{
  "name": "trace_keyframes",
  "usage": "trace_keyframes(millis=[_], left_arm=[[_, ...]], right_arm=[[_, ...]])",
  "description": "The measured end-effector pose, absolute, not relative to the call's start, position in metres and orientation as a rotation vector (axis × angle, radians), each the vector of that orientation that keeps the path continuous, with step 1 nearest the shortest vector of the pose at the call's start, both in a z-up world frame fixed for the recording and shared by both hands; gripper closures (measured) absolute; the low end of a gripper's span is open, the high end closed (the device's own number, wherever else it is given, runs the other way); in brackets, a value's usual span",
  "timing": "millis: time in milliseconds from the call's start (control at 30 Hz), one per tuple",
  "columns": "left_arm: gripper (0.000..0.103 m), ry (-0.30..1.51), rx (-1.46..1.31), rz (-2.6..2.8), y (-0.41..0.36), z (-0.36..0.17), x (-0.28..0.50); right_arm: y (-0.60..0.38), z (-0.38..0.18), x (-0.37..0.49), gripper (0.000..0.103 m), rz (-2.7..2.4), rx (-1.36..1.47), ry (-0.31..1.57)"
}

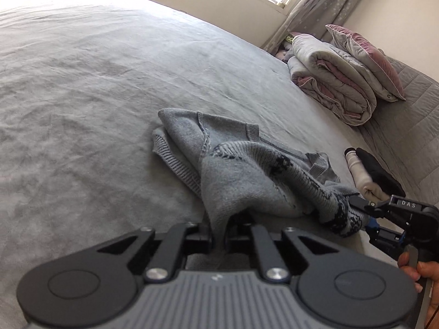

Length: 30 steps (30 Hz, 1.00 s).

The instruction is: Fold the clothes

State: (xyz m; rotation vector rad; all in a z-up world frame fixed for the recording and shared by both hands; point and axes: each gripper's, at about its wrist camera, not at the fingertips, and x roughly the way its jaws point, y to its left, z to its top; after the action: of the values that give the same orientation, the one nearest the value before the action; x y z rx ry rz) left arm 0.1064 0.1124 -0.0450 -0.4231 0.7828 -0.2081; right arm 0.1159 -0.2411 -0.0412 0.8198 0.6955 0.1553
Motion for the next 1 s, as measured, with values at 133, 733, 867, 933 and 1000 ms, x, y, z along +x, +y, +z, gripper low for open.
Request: trace_keyframes(millis=[133,733,867,933,1000], left_arm=[[0.096,0.753,-0.486,-0.209,0.130,-0.049,0.112],[0.091,0.783,-0.518,-0.190,0.139,-0.058,0.132],[0.061,0.796,-0.530,-0.183,0.141,-0.058,0.130],[0.058,0.801,-0.532,-0.180,0.142,-0.057,0.129],[0.056,0.812,-0.537,-0.182,0.143,-0.057,0.128]], right_arm=[[-0.219,-0.014,0.141,0.079,0.161,0.741,0.653],[-0.161,-0.062,0.227,0.072,0.055,0.517,0.731],[-0.160,-0.049,0.218,0.046,0.106,0.496,0.728],[-0.163,-0.041,0.211,0.042,0.122,0.478,0.725],[-0.165,-0.032,0.203,0.042,0.130,0.455,0.721]])
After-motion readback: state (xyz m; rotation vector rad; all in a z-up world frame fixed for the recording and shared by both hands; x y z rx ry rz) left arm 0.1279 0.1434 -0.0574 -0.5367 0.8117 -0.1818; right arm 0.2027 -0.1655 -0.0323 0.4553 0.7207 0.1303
